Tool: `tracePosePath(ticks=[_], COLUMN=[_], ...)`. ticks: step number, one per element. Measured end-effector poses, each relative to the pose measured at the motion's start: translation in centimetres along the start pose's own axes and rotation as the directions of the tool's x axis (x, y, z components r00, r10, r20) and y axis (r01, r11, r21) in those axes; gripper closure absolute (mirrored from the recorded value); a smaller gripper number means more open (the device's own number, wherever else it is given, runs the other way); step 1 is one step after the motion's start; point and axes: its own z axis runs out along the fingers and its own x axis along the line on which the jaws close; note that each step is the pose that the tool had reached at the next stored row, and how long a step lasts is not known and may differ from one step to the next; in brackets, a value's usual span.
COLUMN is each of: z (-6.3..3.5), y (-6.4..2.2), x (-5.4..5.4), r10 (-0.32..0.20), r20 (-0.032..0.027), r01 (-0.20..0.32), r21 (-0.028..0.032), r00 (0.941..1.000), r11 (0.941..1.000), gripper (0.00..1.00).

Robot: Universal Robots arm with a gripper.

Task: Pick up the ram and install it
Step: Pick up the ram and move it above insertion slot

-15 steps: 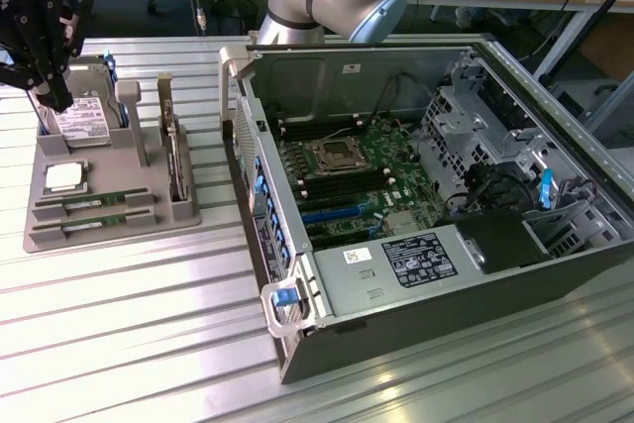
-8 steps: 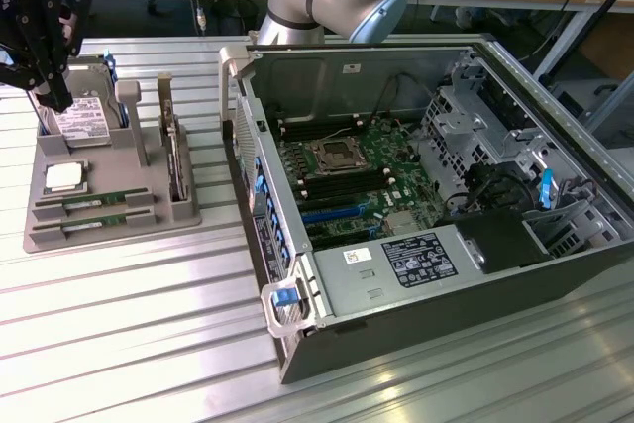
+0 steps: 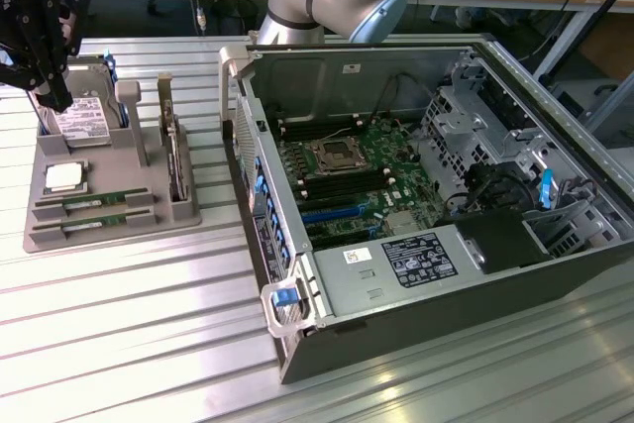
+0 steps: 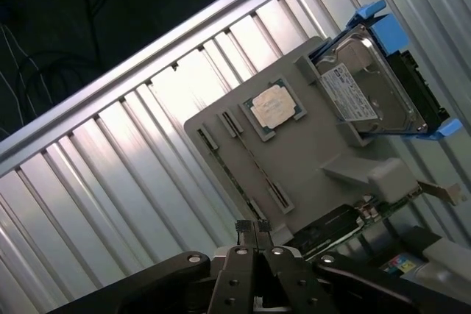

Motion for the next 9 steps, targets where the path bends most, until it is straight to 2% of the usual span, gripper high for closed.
tracePosePath(ticks=[9], z=[0.0], y=[0.0], x=[0.0], r10=[-0.038], r20=[-0.0016], r01=[0.038], r21=[-0.001], r00=[0.9993], r11=[0.9993], gripper=[0.89])
